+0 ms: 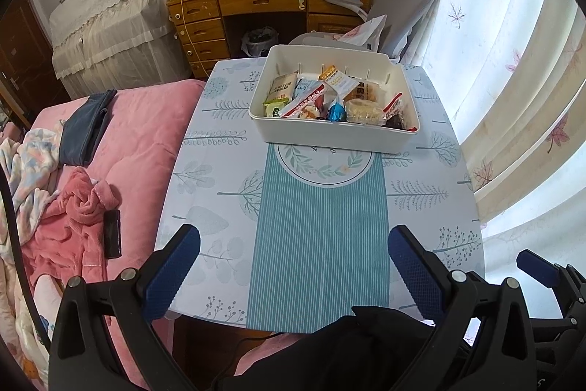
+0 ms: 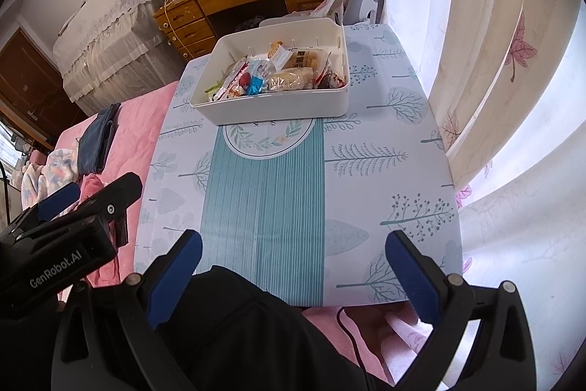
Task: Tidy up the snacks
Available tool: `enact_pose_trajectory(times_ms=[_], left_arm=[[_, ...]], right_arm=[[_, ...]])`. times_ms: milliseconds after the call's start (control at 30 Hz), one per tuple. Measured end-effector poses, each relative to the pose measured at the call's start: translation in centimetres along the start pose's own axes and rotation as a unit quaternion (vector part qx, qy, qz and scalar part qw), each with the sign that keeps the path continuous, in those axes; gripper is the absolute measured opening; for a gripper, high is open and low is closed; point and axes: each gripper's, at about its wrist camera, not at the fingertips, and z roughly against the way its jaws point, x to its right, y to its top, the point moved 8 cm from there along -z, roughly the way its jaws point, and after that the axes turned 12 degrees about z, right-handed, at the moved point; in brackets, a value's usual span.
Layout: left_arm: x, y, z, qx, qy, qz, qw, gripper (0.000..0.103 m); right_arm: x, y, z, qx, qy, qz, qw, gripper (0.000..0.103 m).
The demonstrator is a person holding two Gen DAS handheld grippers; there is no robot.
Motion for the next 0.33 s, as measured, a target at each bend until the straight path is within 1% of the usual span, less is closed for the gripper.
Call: enact_pose_trajectory(times_ms=[333], left_arm=[[0.56,0.09,-0.36,-0.012,0.007,0.002,0.9999,0.102]], right_arm=[[0.71,0.24,-0.52,-0.011,0.004,0.002,1.000,0.101]])
